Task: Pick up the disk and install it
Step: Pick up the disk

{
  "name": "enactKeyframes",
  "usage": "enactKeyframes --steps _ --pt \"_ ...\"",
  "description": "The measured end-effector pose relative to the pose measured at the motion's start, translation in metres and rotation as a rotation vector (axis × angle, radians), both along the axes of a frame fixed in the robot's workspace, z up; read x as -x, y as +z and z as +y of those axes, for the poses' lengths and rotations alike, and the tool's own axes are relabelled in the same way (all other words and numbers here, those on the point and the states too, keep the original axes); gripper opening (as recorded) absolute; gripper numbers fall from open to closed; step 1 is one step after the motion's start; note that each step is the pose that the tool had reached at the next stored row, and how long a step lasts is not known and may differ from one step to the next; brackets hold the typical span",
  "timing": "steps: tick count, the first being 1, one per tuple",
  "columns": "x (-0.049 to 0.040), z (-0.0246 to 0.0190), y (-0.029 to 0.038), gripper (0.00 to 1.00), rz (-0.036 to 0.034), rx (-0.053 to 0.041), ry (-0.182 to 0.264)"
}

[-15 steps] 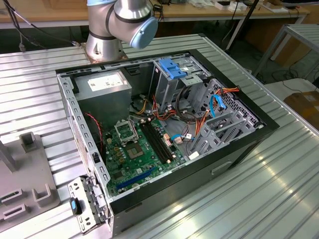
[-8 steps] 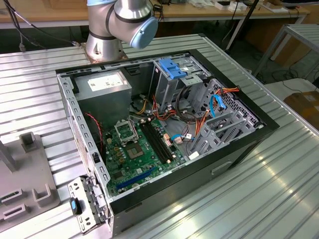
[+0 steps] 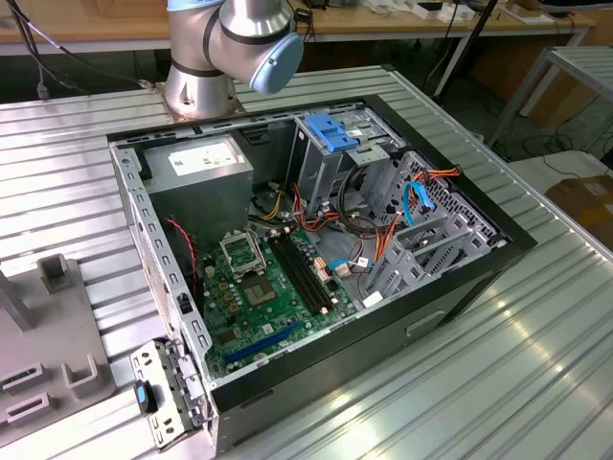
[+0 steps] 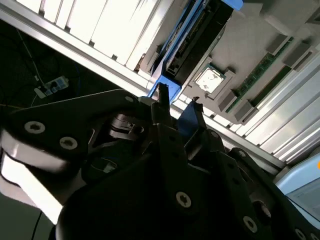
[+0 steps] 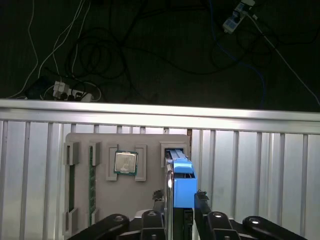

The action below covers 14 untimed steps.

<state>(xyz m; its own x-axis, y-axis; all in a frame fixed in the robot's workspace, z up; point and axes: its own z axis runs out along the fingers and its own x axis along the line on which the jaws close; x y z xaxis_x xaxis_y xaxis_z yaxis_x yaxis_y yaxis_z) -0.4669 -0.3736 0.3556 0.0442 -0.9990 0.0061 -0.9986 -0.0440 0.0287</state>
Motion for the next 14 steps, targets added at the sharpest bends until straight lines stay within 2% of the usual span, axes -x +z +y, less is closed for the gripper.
enactKeyframes --steps 4,8,11,14 --pt "-0.0001 0.0000 0.0000 0.60 0.0000 0.0000 0.000" --pt "-0.0003 0.0003 -0.0020 0.60 -0.0001 -0.0001 0.000" --pt "-0.0002 0.0007 -0.0123 0.60 0.0000 0.0000 0.000" --pt "-0.0002 0.0007 -0.0192 0.60 -0.0001 0.0000 0.000"
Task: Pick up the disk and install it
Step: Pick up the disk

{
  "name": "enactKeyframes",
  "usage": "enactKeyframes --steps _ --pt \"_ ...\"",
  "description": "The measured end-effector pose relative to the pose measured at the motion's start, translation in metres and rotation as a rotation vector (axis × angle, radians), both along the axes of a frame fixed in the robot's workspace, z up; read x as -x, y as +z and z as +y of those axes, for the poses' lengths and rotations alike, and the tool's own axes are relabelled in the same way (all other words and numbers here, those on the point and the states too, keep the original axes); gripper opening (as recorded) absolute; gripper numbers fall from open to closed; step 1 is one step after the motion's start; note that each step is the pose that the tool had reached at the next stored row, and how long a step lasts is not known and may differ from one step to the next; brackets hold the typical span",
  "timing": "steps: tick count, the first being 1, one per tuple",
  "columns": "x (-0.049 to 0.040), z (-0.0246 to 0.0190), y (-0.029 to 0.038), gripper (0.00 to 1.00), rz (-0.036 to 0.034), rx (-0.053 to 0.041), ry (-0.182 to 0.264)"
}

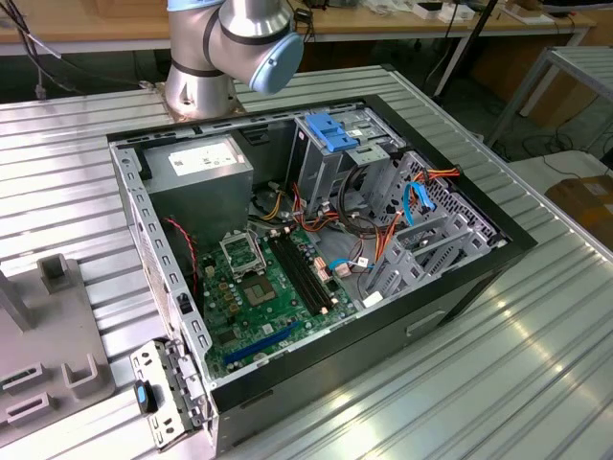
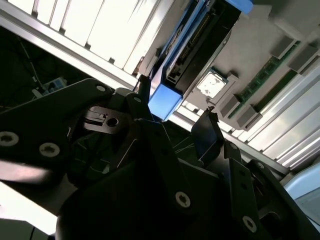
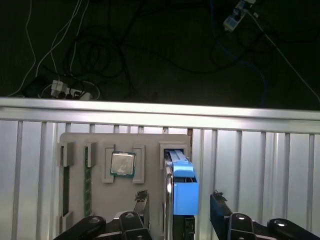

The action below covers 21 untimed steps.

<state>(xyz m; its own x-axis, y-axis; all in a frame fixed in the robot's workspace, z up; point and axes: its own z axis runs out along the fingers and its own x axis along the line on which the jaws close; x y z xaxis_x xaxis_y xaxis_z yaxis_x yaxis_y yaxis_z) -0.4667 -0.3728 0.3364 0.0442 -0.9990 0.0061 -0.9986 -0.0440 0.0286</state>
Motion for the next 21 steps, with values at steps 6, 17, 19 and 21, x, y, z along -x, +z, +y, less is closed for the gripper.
enactKeyframes --steps 6,17,19,21 --pt "0.0000 0.0000 -0.0191 0.60 -0.0001 0.0000 0.000" --pt "0.0012 0.0040 -0.0244 0.60 0.0000 -0.0004 0.000" --pt "0.0025 0.0040 -0.0252 0.60 -0.0006 -0.0005 0.000" --pt "0.0025 0.0040 -0.0263 0.60 -0.0007 -0.0004 0.000"
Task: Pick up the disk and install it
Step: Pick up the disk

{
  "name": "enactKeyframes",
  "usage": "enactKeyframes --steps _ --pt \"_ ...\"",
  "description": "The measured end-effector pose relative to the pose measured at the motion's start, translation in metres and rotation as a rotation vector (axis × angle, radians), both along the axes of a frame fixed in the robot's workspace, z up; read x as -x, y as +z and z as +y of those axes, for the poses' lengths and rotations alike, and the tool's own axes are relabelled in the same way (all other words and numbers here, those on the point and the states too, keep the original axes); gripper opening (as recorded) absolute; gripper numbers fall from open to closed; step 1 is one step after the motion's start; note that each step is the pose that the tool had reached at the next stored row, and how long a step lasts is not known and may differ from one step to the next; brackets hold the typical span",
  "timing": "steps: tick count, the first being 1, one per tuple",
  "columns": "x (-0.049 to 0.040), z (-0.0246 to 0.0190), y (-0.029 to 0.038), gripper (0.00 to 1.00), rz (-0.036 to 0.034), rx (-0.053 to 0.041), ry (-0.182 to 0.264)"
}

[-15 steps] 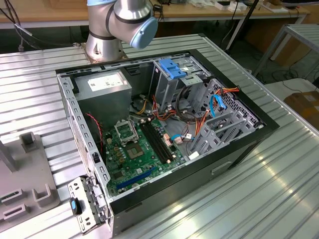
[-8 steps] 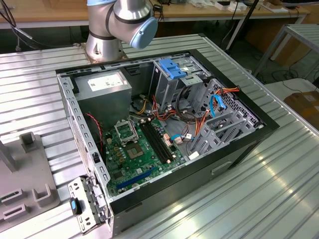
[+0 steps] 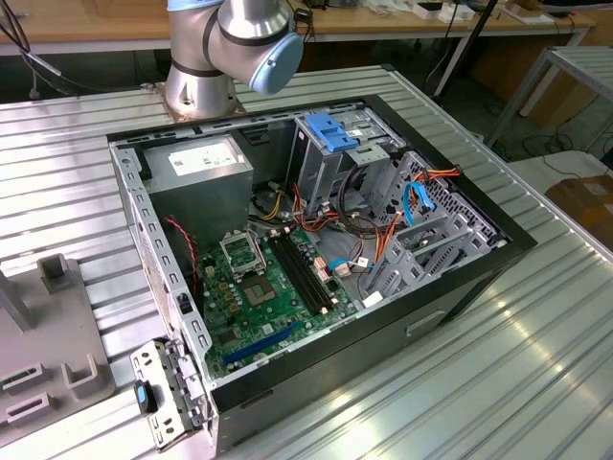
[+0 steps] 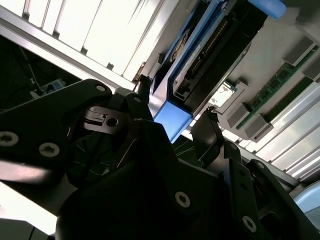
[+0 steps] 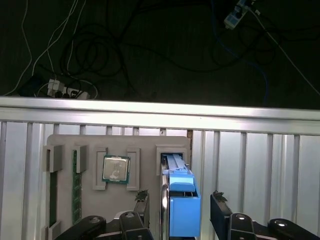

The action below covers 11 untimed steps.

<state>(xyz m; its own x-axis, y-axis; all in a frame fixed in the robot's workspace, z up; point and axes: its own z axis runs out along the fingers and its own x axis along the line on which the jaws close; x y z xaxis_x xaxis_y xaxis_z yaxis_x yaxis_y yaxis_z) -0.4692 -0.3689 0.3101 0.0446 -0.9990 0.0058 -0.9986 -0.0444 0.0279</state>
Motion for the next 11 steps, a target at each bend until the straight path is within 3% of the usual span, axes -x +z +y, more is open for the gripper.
enactKeyframes --steps 9,11 --pt "-0.0009 0.0000 -0.0001 0.59 -0.0001 0.0000 0.000" --pt "-0.0009 0.0000 -0.0001 0.46 -0.0001 0.0000 0.000"
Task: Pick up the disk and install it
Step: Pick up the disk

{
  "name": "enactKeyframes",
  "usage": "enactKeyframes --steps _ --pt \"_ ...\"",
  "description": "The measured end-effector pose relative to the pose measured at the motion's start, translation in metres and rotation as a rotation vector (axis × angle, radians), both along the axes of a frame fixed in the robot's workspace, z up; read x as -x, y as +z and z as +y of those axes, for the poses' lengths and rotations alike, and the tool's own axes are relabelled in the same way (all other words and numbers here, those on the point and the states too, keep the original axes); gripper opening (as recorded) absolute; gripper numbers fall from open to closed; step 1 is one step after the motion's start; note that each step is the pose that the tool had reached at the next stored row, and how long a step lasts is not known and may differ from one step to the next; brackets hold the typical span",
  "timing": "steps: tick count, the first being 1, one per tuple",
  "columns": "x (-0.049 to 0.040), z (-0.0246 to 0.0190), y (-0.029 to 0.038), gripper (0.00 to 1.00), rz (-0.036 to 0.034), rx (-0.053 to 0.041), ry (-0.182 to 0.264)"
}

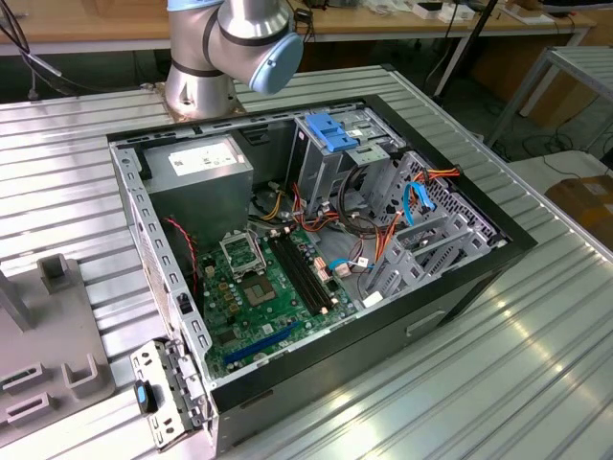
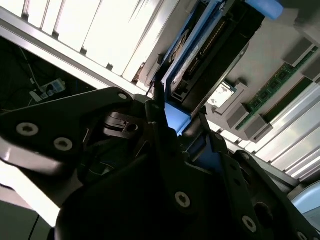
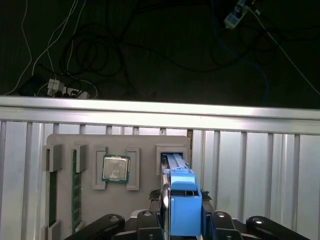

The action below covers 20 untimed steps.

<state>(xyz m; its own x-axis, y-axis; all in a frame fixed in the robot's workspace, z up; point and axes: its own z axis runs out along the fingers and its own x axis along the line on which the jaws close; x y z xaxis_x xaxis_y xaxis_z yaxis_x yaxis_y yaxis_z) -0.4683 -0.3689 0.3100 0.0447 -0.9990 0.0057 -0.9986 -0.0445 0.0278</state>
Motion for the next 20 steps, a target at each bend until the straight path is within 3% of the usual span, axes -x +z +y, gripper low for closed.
enactKeyframes --steps 1,8,11,14,20 --pt "0.0000 0.0000 0.0000 0.36 0.0000 0.0000 0.000" --pt "-0.0002 0.0000 0.0000 0.36 -0.0001 0.0000 0.000" --pt "-0.0003 0.0000 0.0063 0.36 0.0000 0.0000 0.000" --pt "-0.0002 0.0000 0.0172 0.36 -0.0001 0.0000 0.000" --pt "-0.0002 0.0000 0.0227 0.36 0.0000 0.0002 0.000"
